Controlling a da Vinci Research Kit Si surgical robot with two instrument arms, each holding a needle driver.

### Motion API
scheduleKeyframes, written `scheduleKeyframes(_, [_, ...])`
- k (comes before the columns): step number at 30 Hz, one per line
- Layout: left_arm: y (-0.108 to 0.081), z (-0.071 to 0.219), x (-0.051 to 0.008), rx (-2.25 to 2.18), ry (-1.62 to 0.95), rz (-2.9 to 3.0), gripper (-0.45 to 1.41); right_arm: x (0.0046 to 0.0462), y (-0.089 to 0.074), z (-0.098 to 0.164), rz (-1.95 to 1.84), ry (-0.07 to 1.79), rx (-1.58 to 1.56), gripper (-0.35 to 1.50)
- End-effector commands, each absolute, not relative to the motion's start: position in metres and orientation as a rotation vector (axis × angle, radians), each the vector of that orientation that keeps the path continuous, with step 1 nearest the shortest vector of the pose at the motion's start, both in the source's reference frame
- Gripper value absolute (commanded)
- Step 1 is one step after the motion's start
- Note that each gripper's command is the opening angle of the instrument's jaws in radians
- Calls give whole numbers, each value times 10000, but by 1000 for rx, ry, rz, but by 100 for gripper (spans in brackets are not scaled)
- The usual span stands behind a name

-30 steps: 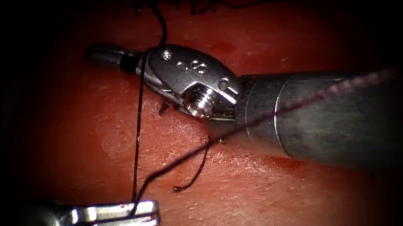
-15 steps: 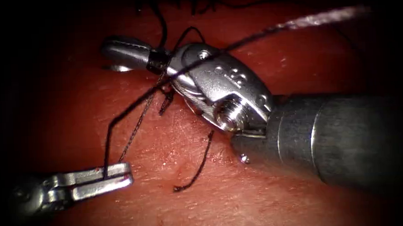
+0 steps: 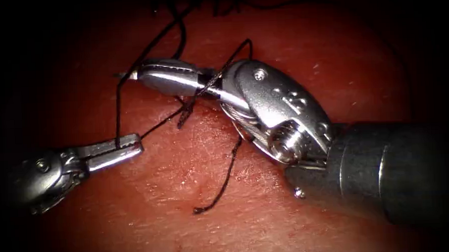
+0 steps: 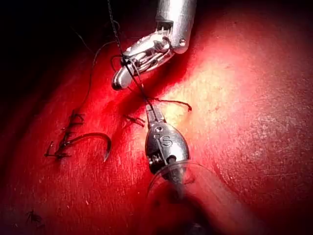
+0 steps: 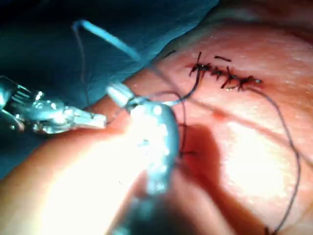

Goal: Wound Closure

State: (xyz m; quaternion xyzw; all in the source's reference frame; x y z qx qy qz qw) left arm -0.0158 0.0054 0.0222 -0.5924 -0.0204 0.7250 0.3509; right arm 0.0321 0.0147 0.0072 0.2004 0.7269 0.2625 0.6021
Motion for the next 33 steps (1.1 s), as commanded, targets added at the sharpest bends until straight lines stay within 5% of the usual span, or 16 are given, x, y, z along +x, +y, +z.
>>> scheduleKeyframes(1, [54, 229, -167, -1541, -65, 1876, -45, 328, 141, 79, 571, 1683, 504, -35])
scheduleKeyframes(4, [59, 232, -175, -1557, -80, 1877, -45, 329, 138, 80, 506, 1668, 573, -35])
scheduleKeyframes(8, [66, 235, -182, -1568, -95, 1880, -45, 328, 135, 79, 429, 1639, 648, -8])
scheduleKeyframes(23, [86, 249, -180, -1577, -106, 1884, -45, 300, 135, 71, 351, 1576, 716, -20])
scheduleKeyframes(33, [86, 250, -190, -1589, -146, 1908, -45, 310, 133, 74, 202, 1462, 823, 22])
